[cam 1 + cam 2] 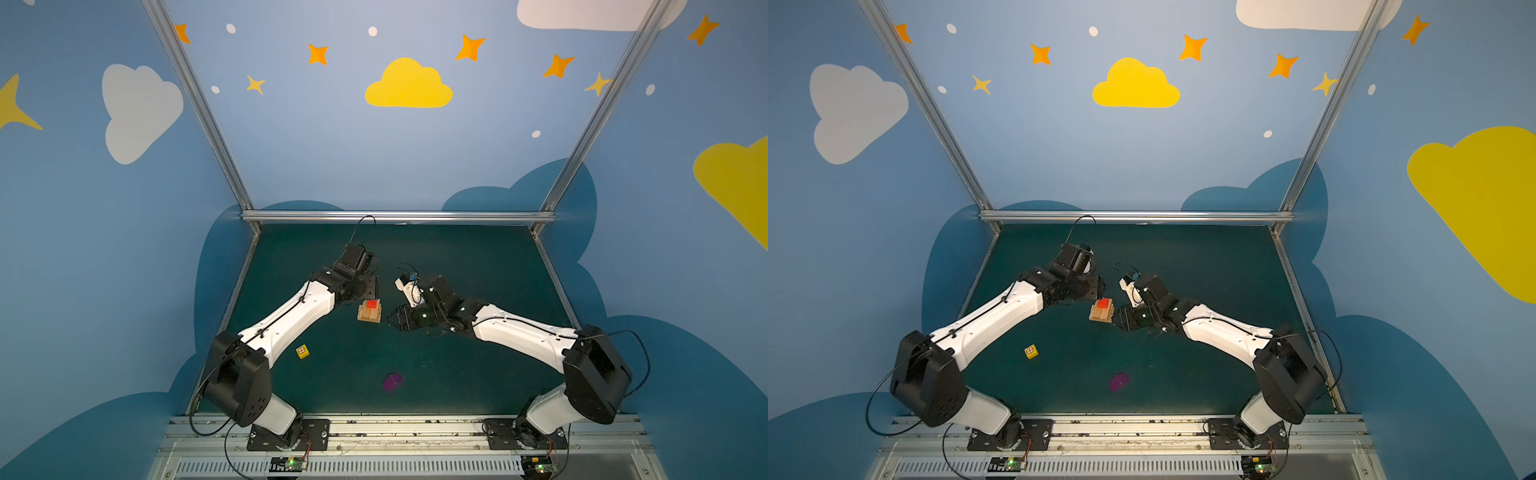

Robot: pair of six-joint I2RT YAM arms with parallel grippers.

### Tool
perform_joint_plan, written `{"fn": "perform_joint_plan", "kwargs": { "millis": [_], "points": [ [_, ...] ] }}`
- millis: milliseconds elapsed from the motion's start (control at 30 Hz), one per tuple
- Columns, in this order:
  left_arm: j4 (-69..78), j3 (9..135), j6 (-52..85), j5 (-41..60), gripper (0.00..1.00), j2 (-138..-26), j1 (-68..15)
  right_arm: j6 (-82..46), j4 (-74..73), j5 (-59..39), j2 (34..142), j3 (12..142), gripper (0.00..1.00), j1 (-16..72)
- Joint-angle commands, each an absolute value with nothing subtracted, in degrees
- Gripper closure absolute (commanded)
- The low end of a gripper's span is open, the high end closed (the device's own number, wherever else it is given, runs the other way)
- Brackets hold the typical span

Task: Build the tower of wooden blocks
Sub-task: 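Open the left gripper off the red cube and raise it from the stack, then move the left gripper over the yellow cube nearer the robot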

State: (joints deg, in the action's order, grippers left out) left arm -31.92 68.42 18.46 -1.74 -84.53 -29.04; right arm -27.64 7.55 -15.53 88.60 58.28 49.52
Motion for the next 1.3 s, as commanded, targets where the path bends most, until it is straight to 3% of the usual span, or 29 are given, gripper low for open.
{"fn": "perform_joint_plan", "kwargs": {
  "millis": [0, 233, 400, 600, 1000, 1267],
  "points": [
    [-32.89, 64.81, 18.96, -3.77, 0.36, -81.84, -28.83, -27.42, 8.24, -13.91, 87.37, 59.38, 0.54, 50.38],
    [-33.82, 59.42, 19.30, -3.45, 0.36, -76.74, -28.86, -28.10, 9.99, -11.84, 87.22, 61.00, 0.49, 52.14],
    [-32.68, 55.83, 19.70, -2.66, 0.36, -71.55, -28.86, -28.64, 12.02, -10.68, 86.82, 62.93, 0.34, 53.83],
    [-31.90, 52.26, 20.56, -1.90, 0.34, -65.55, -28.74, -29.97, 15.48, -8.06, 85.83, 65.27, 0.27, 56.20],
    [-30.19, 46.24, 20.56, 0.01, 0.32, -56.19, -28.74, -26.34, 23.42, 3.32, 81.34, 68.72, 0.20, 59.67],
    [-32.98, 45.74, 21.53, -2.56, 0.32, -54.92, -28.80, -21.69, 20.66, 3.05, 78.87, 67.02, 0.19, 59.77]
  ]
}}
